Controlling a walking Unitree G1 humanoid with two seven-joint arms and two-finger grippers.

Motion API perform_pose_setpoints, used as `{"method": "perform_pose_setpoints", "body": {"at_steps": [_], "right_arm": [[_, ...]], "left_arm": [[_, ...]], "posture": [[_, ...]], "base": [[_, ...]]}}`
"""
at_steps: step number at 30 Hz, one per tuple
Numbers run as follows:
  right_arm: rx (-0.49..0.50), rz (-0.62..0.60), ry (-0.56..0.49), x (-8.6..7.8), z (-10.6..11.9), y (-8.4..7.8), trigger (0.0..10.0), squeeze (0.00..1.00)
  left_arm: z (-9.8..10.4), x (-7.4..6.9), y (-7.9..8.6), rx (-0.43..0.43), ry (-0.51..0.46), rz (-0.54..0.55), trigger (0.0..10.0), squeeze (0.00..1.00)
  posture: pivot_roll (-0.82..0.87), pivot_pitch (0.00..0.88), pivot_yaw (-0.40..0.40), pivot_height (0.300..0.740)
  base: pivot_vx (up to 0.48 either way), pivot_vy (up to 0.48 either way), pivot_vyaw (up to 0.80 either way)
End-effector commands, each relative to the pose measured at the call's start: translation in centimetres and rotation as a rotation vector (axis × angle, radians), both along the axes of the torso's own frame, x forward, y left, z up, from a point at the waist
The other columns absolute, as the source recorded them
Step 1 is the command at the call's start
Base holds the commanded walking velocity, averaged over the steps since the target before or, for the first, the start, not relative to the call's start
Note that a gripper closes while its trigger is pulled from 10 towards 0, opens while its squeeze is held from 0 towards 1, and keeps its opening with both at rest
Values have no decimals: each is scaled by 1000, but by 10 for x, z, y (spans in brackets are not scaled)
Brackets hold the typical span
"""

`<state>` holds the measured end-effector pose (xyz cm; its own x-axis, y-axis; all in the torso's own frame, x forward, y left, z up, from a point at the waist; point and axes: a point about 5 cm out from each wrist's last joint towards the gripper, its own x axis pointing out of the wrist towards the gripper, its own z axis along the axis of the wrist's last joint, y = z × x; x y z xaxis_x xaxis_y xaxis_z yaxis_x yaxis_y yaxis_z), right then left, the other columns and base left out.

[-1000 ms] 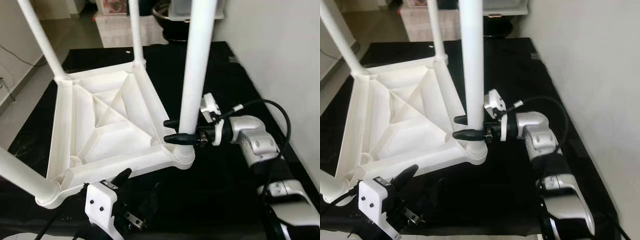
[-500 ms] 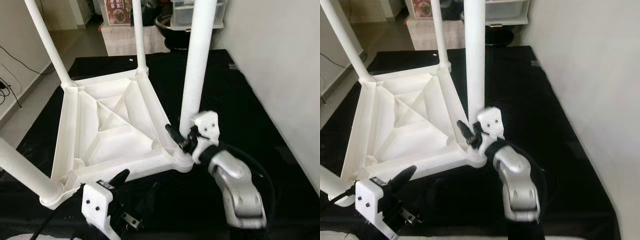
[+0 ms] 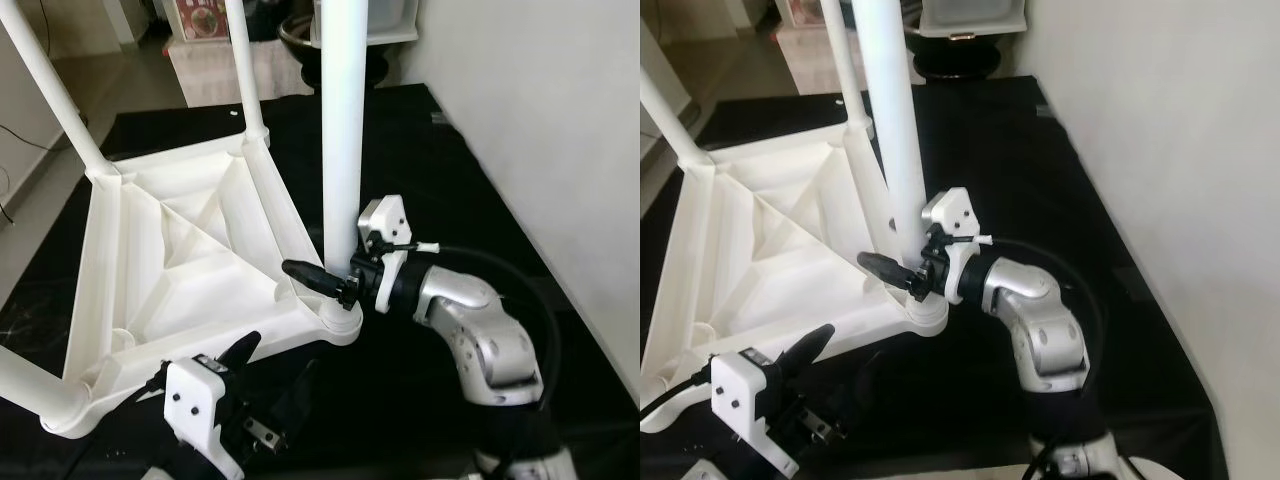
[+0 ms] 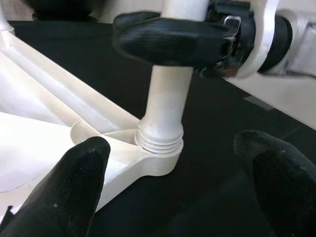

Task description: Building children table

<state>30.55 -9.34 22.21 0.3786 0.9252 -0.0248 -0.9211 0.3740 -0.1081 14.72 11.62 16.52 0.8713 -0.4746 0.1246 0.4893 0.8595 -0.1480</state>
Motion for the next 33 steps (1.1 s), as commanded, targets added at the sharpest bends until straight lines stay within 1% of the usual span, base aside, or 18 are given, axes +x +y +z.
{"method": "perform_pose_setpoints", "body": {"at_steps": [1, 2, 3, 4, 5, 8, 10, 11, 12, 17, 24, 25, 26, 28, 30, 31, 32, 33], "right_arm": [[7, 70, -12, -1, 0, 4, 10000, 1000], [-72, 179, -7, 4, -3, -3, 10000, 820], [-72, 179, -7, 4, -3, -3, 10000, 820], [-93, 241, 7, 6, -2, -6, 10000, 0], [-108, 306, 27, 10, 1, -11, 10000, 0], [-109, 317, 31, 13, 4, -12, 10000, 0], [-111, 369, 45, 17, 7, -14, 10000, 0], [-103, 395, 52, 18, 9, -14, 6118, 0], [-93, 416, 63, 19, 10, -15, 0, 0], [-89, 475, 70, 20, 11, -17, 0, 0], [-104, 482, 65, 22, 6, -18, 0, 0], [-89, 284, 81, 22, -9, -13, 0, 0], [-90, 197, 69, 20, -15, -10, 0, 0], [-90, 148, 60, 19, -19, -9, 0, 0], [-90, 148, 60, 19, -19, -9, 0, 0], [-28, -233, 53, 22, -30, -3, 0, 0], [-28, -233, 53, 22, -30, -3, 0, 0], [-23, -452, 49, 9, -41, 0, 0, 0]], "left_arm": [[-4, -1, 1, 6, 27, 3, 10000, 0], [-4, -1, 0, 4, 27, 4, 10000, 0], [-4, -1, 0, 4, 27, 4, 10000, 0], [-4, -1, 0, 3, 27, 4, 10000, 0], [-5, -1, -1, 3, 27, 4, 10000, 0], [-5, -1, -1, 2, 27, 4, 10000, 0], [-5, -1, -1, 2, 26, 4, 10000, 0], [-6, -1, -2, 1, 26, 5, 10000, 0], [-6, -1, -2, 1, 26, 6, 10000, 0], [-6, -1, -2, 1, 26, 7, 10000, 0], [-6, -1, -2, 0, 25, 8, 10000, 0], [-6, -1, -3, -1, 24, 12, 10000, 0], [-6, -1, -3, -2, 23, 13, 10000, 0], [-6, -2, -3, -2, 23, 14, 10000, 0], [-6, -2, -3, -2, 23, 14, 10000, 0], [-5, -2, -3, -2, 22, 16, 10000, 0], [-5, -2, -3, -2, 22, 16, 10000, 0], [-5, -2, -3, -2, 21, 16, 10000, 0]], "posture": [[18, 132, 32, 740], [25, 131, 31, 740], [25, 131, 31, 740], [25, 131, 31, 740], [25, 129, 30, 740], [25, 129, 30, 740], [29, 126, 30, 740], [30, 127, 28, 740], [30, 127, 28, 740], [29, 127, 28, 740], [28, 128, 23, 740], [18, 134, -2, 740], [19, 139, -10, 740], [19, 139, -10, 740], [19, 139, -10, 740], [12, 143, -12, 740], [12, 143, -12, 740], [21, 143, -9, 740]], "base": [[0, 0, 0], [0, 0, 0], [0, 0, 0], [0, 0, 0], [0, 0, 0], [0, 0, 0], [0, 0, 0], [0, 0, 0], [0, 0, 0], [0, 0, 0], [0, 0, 0], [0, 0, 0], [0, 0, 0], [0, 0, 0], [0, 0, 0], [0, 0, 0], [0, 0, 0], [0, 0, 0]]}}
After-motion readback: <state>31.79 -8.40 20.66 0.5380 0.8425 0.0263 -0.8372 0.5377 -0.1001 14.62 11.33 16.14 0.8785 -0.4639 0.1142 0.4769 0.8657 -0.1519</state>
